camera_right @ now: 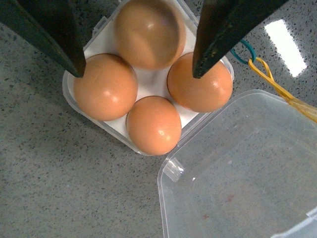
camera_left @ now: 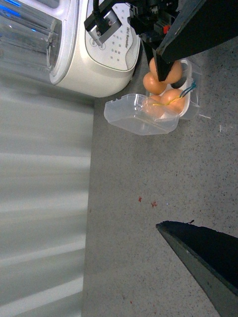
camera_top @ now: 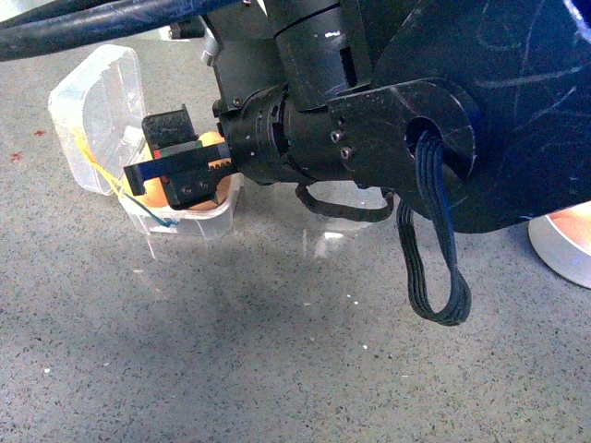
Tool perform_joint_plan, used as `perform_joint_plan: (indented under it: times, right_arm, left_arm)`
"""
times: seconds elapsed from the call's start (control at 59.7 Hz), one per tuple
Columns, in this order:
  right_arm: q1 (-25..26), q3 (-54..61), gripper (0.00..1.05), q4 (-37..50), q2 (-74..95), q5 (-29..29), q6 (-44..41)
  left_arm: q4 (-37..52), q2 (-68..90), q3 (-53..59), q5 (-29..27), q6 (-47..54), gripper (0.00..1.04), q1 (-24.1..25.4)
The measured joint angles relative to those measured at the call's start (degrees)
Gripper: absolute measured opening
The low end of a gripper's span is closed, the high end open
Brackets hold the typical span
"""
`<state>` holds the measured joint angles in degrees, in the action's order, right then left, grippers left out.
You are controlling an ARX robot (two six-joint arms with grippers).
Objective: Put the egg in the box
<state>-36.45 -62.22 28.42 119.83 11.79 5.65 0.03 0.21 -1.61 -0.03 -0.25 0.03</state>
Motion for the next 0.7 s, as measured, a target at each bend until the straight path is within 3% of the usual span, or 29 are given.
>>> perform_joint_plan:
  times: [0.184,0.352,0.368,0.402,0.435,0.519,0.636,0.703]
  right_arm:
    - [1.81,6.56,0.99,3.98,-5.7,-1.86,0.11]
    - [5.95,17.35,0.97,12.55,-16.52,-0.52,2.8]
    - [6.01,18.12,0.97,13.84,-17.18,-2.49,2.67]
    - [5.77,19.69,0.92,19.19,-17.55,-9.99,1.49]
    - [5.73,22.69,0.84,27.74,-17.92,-22.23,-0.92]
    - [7.58,30.58,0.68,37.33,-21.05,-36.63,-3.65]
    - [11.45,38.07,0.49,39.01,-27.8,-35.91,-4.74]
    - [14.67,43.3,0.33,38.88,-32.98,-33.33,-5.2]
  left_arm:
    - [0.0,0.0,0.0,0.0,0.0,0.98,0.0]
    - [0.0,0.0,0.0,-0.04,0.0,0.98,0.0]
    - [0.0,0.0,0.0,-0.02,-0.02,0.98,0.0]
    - [0.0,0.0,0.0,-0.02,0.0,0.98,0.0]
    - [0.0,-0.02,0.0,0.04,0.0,0.98,0.0]
    - [0.0,0.02,0.0,-0.13,0.0,0.98,0.0]
    - [-0.02,-0.09,0.0,-0.13,-0.02,0.98,0.0]
    - [-0.02,-0.09,0.0,0.0,0.0,0.98,0.0]
